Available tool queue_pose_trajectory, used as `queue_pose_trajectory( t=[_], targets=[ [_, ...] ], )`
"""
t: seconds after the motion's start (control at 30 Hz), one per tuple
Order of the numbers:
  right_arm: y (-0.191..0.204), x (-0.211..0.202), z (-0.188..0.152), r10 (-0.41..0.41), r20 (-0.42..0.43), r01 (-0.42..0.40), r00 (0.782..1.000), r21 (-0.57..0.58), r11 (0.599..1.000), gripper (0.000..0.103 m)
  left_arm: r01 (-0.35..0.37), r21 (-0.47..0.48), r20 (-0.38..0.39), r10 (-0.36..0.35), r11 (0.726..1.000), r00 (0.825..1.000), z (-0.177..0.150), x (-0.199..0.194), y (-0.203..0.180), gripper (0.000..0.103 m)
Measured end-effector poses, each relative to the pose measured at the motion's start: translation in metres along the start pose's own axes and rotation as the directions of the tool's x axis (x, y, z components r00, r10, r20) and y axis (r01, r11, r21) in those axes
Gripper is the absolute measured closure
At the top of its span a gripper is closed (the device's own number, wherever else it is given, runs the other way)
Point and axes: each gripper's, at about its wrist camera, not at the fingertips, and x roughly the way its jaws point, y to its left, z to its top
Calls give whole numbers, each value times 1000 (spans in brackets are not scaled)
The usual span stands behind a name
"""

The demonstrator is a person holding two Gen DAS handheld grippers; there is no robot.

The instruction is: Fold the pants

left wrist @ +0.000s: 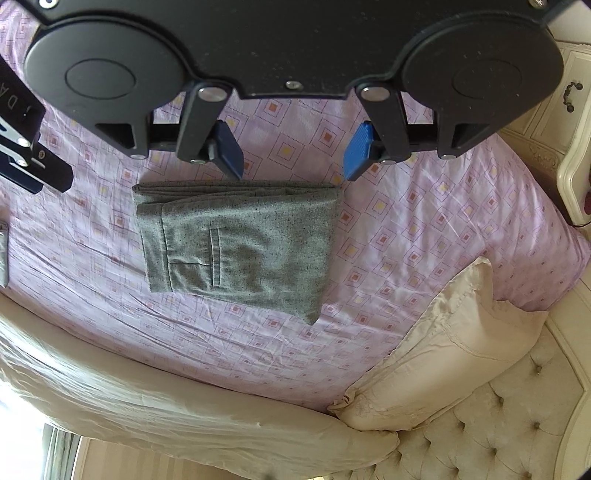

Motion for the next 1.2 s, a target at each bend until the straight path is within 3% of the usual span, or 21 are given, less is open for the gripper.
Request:
queue_pose_trajectory(
  t=[1.2],
  targets=[
    [-12, -11, 1, 22, 26, -23, 999, 18, 1000, 75, -42, 39, 2, 42, 998, 999, -8, -13, -19, 39]
  ],
)
